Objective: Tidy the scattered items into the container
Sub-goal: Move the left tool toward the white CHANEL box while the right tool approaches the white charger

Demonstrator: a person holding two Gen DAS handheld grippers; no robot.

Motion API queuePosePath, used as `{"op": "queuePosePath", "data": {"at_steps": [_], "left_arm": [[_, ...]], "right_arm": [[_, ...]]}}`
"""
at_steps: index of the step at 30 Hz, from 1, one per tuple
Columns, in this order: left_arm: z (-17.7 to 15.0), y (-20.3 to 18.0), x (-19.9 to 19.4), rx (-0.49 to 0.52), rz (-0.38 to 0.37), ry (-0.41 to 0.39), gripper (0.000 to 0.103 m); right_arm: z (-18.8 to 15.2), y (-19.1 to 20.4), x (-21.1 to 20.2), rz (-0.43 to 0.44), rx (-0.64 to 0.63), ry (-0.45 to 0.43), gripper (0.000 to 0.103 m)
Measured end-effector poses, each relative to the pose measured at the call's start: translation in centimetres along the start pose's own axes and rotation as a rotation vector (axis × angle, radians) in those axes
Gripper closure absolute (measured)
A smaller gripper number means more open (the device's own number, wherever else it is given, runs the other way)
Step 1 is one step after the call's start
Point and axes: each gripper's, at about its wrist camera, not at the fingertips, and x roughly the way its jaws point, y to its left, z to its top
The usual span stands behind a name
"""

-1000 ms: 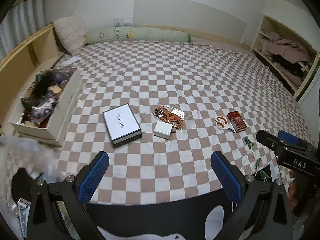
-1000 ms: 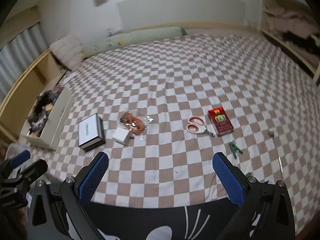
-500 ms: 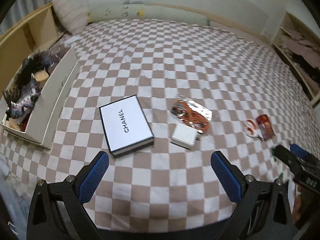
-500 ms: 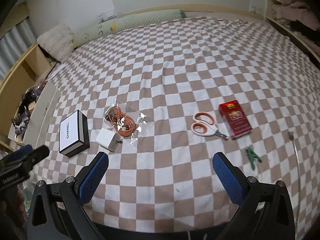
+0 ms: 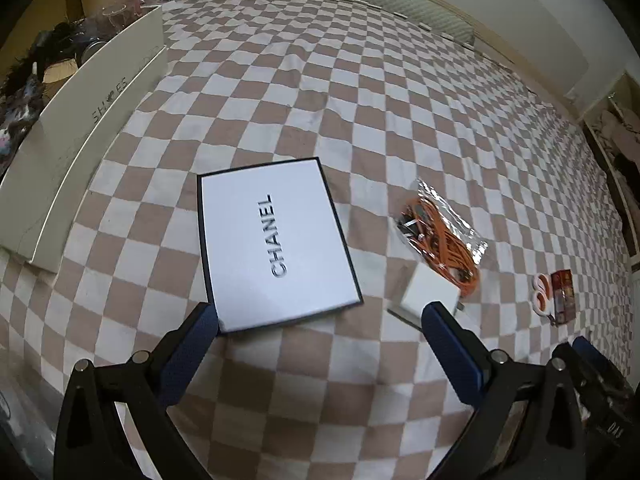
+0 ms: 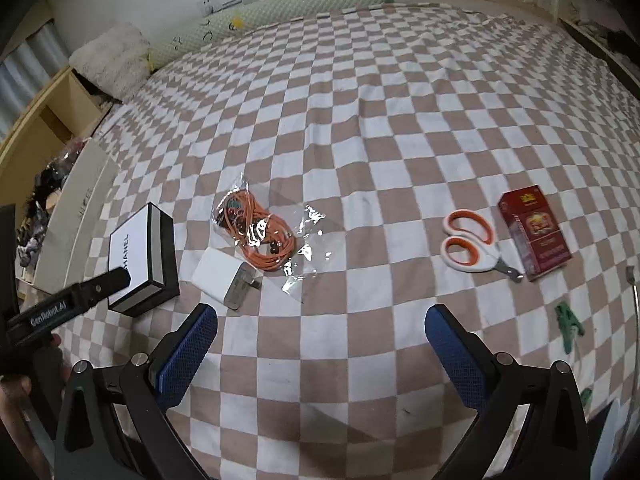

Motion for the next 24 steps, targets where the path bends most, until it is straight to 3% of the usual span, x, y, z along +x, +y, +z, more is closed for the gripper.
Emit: {"op": "queuePosePath", "data": {"at_steps": [8,18,24], "left_arm": [[1.1,0.4,2.4,-0.02,0.038,0.01,0.001],[1.9,-0.3,3.8,0.027,0.153,-0.029,0.001],[2.1,1.3,5.1,-0.091,0.077,0.025,0.0]], "right_arm": [[0.1,1.4,2.7,0.037,-0.002,0.033,0.0],[0.3,3.5,5.1,0.064,-0.058,0.039,0.0],[0.5,5.0,5.7,0.088,-0.15,0.004,0.0]]}}
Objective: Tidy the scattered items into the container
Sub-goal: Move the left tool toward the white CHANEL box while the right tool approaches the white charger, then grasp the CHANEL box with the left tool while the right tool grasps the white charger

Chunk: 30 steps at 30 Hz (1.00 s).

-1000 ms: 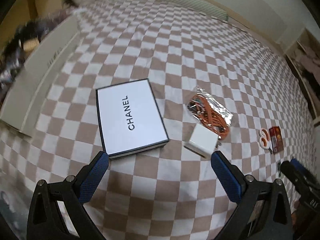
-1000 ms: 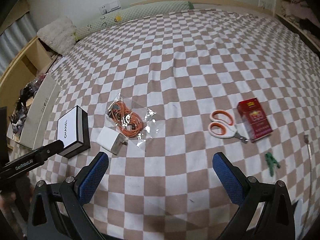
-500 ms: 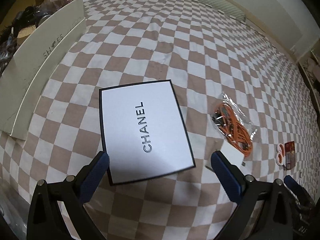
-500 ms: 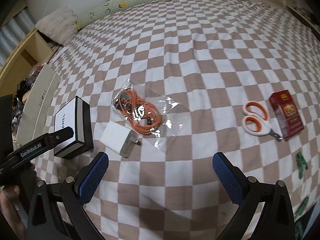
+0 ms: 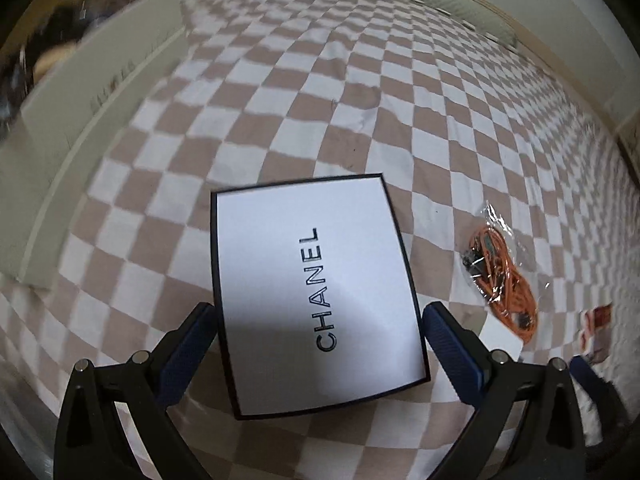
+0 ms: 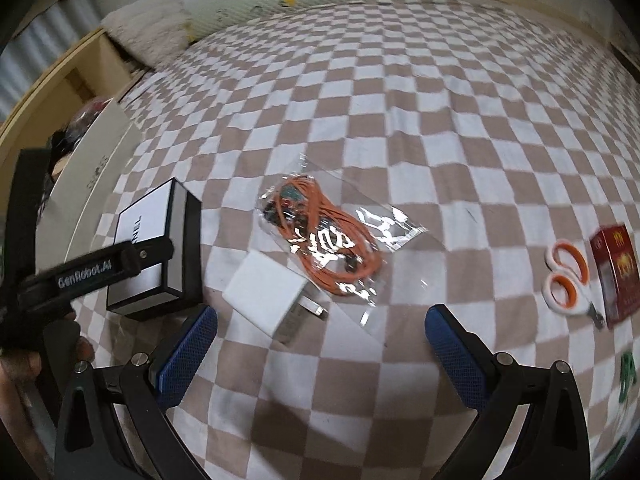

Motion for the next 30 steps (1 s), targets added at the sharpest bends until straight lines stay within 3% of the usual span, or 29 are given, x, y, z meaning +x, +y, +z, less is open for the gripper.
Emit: {"op": "queuePosePath", "data": {"at_steps": [12,17,20,23,30], "left_arm": [[0.3,-0.1,1.3,-0.047,-0.078,0.032,0.0],[-0.3,0.6,0.9,-0.034,-0.08,0.025,0.0],[-0.7,0.7,0.4,-0.027,-0.086,0.025,0.0],[-0.7,0.6,0.2,-0.024,-0.091,0.027,0.0],[-1.6,1.5,-0.7,-0.037,-0.076,0.037,0.001]], "right_arm": [[-0.6,5.0,2.0,0.029,-0.406,-0.059,0.0],[-0.4,5.0,2.8,0.047,-0.442,-0.075,0.0],[-0.4,4.8,3.6,0.06,-0.46,-0.061,0.015],[-0.8,4.4,4.2,0.089,-0.467,-0.016,0.021],[-2.1,4.8,3.1,0.177,-0.5,0.037,0.022]]}}
